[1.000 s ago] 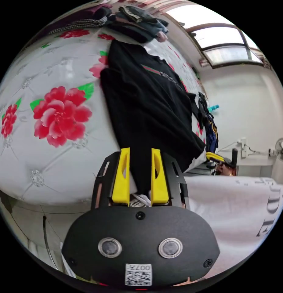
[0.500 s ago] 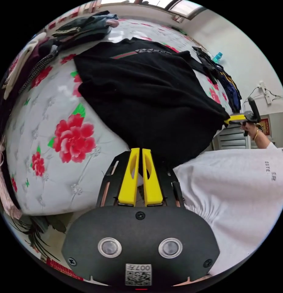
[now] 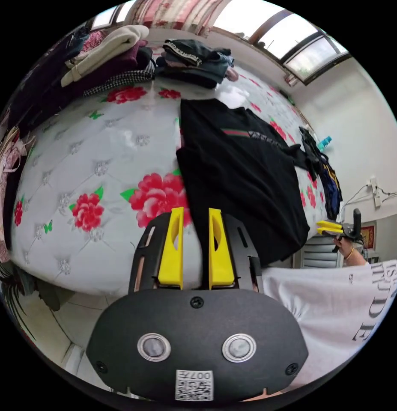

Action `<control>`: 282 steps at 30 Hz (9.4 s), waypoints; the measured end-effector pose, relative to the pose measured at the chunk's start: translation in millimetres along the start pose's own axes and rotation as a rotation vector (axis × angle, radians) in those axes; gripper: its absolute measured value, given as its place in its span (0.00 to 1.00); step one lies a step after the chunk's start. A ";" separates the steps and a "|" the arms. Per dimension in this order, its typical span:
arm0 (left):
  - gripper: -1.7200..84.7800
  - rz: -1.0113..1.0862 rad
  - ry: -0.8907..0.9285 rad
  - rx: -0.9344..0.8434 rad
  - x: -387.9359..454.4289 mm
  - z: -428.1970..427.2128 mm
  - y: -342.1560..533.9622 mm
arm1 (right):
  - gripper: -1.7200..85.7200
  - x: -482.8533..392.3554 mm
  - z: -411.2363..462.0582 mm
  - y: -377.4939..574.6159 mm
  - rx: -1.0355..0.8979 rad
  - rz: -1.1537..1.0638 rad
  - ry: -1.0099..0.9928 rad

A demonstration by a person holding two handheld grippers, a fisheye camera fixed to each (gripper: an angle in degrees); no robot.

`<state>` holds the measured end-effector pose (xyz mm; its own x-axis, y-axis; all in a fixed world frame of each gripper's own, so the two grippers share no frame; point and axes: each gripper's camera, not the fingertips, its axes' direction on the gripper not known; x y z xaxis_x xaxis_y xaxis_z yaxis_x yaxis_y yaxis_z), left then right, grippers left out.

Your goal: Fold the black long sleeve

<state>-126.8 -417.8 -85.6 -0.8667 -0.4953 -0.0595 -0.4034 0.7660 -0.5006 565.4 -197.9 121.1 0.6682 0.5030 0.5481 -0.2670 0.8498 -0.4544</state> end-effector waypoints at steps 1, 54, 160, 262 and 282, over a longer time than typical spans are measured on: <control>0.11 -0.011 -0.005 0.027 -2.1 3.7 -13.0 | 0.10 -0.6 10.6 -13.1 -0.012 -0.009 -0.002; 0.04 0.083 -0.165 -0.433 86.3 118.8 -36.3 | 0.02 292.8 -163.4 51.2 0.662 0.698 0.329; 0.04 0.026 0.285 -0.416 -92.6 150.5 129.1 | 0.06 -86.4 31.7 6.6 0.045 0.236 -0.317; 0.07 -0.294 0.737 -0.168 -58.5 -70.4 -11.2 | 0.02 90.0 23.5 102.8 0.052 0.415 -0.724; 0.13 -0.457 0.534 0.161 -66.6 12.3 -207.7 | 0.07 198.4 11.2 -84.6 0.453 0.599 -0.791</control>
<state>18.3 -549.0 11.8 -0.6632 -0.4522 0.5964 -0.7475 0.4398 -0.4978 712.8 -168.3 276.1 -0.2476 0.6756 0.6945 -0.7398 0.3310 -0.5857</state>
